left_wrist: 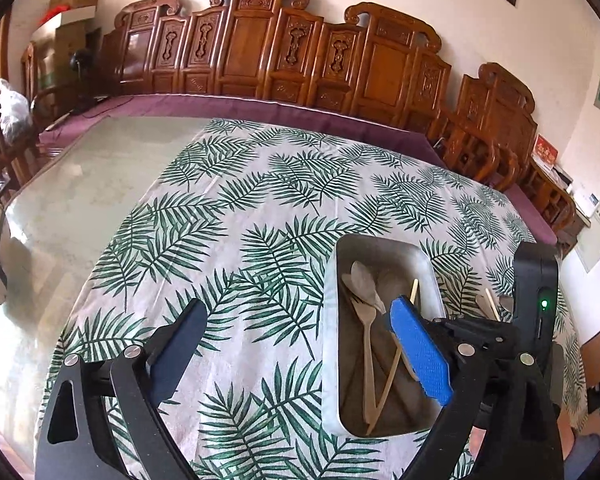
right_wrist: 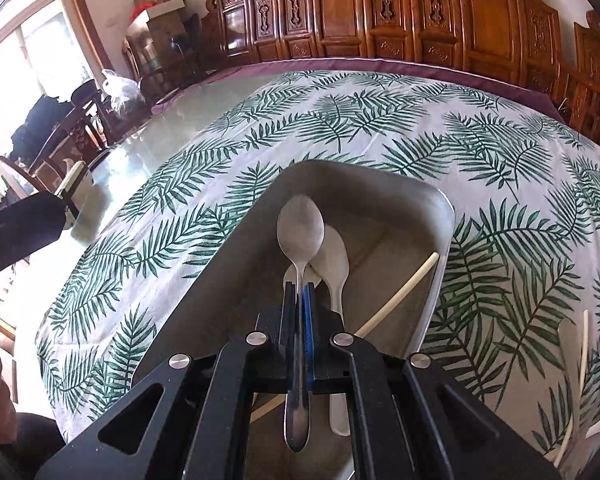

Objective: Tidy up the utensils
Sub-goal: 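Lower the metal spoon into the tray and open the right tool, then move the right tool back to the pile and grasp a metal knife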

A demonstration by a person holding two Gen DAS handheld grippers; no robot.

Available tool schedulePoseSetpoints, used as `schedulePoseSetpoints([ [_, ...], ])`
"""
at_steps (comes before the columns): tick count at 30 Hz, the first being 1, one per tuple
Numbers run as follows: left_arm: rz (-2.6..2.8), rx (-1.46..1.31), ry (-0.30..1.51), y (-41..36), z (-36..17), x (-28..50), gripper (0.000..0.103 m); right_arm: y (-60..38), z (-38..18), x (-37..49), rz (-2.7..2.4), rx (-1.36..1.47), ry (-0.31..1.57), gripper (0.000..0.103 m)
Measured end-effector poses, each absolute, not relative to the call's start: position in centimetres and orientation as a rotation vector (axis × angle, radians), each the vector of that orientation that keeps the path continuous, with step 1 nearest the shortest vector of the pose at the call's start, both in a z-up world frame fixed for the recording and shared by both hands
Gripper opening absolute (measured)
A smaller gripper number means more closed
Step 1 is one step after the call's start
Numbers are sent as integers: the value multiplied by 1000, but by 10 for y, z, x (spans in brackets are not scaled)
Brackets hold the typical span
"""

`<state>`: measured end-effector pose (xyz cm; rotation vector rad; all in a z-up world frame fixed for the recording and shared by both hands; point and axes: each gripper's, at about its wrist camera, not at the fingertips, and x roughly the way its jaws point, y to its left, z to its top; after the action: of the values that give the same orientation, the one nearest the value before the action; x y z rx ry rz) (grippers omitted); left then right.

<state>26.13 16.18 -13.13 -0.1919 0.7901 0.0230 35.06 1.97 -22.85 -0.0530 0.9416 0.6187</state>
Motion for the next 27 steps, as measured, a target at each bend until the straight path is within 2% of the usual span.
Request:
schedulePoseSetpoints([
  [11, 6, -174, 786, 150, -130, 262, 89, -21, -198, 326, 638, -65, 854, 6],
  [19, -62, -140, 787, 111, -131, 263, 89, -115, -172, 296, 526, -82, 807, 6],
  [27, -145, -78, 812, 59, -139, 261, 89, -194, -178, 289, 380, -91, 812, 6],
])
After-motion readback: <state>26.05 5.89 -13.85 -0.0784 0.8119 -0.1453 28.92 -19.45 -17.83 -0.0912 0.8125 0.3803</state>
